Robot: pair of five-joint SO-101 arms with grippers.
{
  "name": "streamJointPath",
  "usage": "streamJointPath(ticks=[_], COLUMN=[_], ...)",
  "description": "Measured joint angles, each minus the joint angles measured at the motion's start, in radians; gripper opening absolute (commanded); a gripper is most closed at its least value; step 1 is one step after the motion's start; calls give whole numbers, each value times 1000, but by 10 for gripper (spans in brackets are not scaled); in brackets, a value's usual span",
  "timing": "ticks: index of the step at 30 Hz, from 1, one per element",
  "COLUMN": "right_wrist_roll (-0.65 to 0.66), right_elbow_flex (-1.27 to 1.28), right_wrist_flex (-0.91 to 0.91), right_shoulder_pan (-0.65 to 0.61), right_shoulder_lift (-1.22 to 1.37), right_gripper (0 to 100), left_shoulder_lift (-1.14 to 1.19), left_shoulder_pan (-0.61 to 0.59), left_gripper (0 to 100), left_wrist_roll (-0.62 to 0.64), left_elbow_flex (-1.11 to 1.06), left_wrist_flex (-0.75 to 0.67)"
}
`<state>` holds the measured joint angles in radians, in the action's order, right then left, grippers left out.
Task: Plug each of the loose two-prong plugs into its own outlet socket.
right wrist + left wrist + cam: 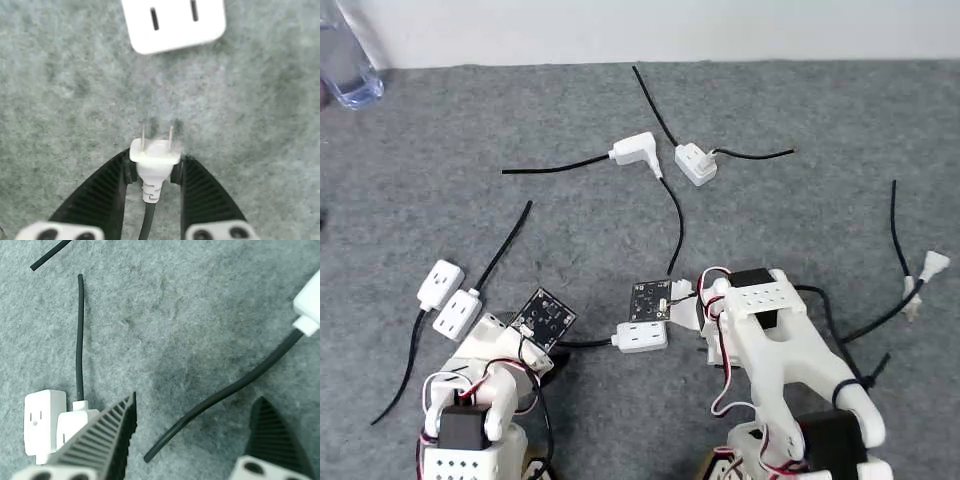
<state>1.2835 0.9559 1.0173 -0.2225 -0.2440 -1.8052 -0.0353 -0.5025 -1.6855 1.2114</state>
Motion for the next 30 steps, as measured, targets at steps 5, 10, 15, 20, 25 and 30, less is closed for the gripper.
streamJointPath(ticks=[5,10,15,20,25,30], right_wrist_roll=[-3,-15,-40,-224,-292,-322], right_elbow_flex=[0,0,2,28,21,-54], right_wrist_flex=[0,0,-9,-31,89,287], right_shoulder_pan=[0,0,0,0,-14,-15], right_shoulder_lift=[3,3,5,-40,-170,-348], right_gripper=[9,9,8,8,8,8], left_shoulder_lift=[0,0,0,0,0,0], left_shoulder_pan=[0,0,0,0,0,0], left_gripper=[342,342,342,342,342,342], left_wrist_roll=[0,0,0,0,0,0], left_elbow_flex=[0,0,0,0,0,0], left_wrist_flex=[0,0,0,0,0,0])
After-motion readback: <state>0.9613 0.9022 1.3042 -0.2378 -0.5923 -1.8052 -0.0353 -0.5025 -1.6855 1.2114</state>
